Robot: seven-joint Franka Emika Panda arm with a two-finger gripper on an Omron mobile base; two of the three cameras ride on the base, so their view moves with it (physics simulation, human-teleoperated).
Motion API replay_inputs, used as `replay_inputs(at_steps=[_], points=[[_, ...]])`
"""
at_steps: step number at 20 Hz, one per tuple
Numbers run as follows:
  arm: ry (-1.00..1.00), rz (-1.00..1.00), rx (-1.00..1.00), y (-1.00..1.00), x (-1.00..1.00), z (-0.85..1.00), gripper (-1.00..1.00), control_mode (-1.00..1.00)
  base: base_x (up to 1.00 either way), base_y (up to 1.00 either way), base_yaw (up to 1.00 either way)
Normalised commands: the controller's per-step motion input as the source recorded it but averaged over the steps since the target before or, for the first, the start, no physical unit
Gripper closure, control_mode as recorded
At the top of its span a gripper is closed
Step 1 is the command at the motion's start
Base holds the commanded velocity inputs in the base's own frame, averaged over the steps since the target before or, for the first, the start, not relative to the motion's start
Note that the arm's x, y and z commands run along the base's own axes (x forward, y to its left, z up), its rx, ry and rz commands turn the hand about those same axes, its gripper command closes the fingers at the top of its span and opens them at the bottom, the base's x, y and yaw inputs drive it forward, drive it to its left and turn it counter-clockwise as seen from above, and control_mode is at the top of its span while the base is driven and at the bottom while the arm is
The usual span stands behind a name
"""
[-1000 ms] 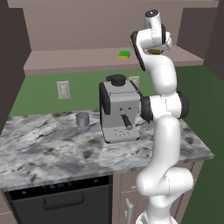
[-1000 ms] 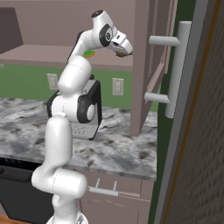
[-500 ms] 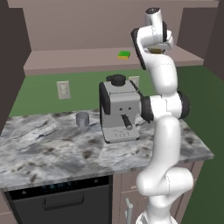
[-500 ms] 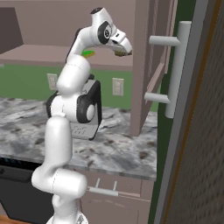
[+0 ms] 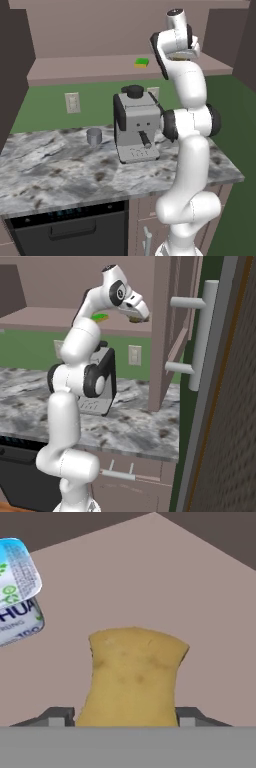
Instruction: Pick the sponge and sponge from the cabinet and place them on the counter.
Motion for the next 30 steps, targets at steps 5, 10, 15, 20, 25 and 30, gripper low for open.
replay_inputs(at_steps=[5, 10, 15, 20, 25, 30], points=[[-0.04, 0.00, 0.00, 0.00, -0.57, 0.00, 1.00, -1.00, 0.00, 0.00, 0.00], [-0.03, 0.00, 0.00, 0.00, -0.65, 0.00, 1.00, -1.00, 0.00, 0.00, 0.00], [-0.02, 0.00, 0.00, 0.00, -0.72, 0.00, 1.00, -1.00, 0.00, 0.00, 0.00], [-0.01, 0.00, 0.00, 0.01, -0.72, 0.00, 1.00, -1.00, 0.00, 0.00, 0.00], [-0.02, 0.00, 0.00, 0.04, -0.74, 0.00, 1.00, -1.00, 0.00, 0.00, 0.00], [-0.03, 0.00, 0.00, 0.07, -0.73, 0.00, 1.00, -1.00, 0.00, 0.00, 0.00]])
